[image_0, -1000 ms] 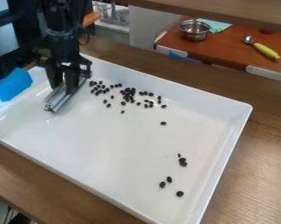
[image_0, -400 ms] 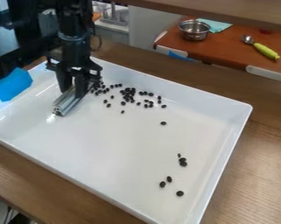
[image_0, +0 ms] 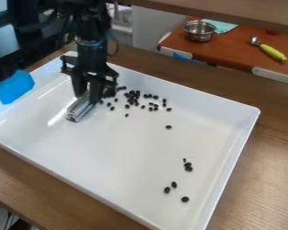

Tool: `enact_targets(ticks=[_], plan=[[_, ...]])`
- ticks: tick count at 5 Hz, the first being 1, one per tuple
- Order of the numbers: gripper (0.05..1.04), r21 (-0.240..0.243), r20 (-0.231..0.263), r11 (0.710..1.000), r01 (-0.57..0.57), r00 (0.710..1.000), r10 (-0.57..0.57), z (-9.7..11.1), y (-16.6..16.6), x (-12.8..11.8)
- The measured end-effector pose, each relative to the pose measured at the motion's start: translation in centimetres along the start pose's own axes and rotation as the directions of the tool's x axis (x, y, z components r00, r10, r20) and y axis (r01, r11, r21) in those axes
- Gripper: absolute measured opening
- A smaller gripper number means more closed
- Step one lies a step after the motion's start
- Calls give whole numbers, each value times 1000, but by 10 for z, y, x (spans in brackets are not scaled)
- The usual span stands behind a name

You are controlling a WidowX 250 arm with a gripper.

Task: Sweep into pile

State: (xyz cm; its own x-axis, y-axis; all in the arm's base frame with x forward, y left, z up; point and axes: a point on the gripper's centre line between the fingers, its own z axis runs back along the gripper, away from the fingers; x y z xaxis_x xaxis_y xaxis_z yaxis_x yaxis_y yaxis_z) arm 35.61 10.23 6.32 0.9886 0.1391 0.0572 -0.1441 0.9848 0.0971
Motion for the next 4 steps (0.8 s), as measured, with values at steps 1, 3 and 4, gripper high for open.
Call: enact_targets(ticks=[1,3,4], plan=[[364,-3,-3,1000,11,1000,-11,0,-14,-1],[364,-43,-14,997,71,997,-72,6,-64,-11],[364,-64,-21,993,96,995,-97,8,-89,-17]])
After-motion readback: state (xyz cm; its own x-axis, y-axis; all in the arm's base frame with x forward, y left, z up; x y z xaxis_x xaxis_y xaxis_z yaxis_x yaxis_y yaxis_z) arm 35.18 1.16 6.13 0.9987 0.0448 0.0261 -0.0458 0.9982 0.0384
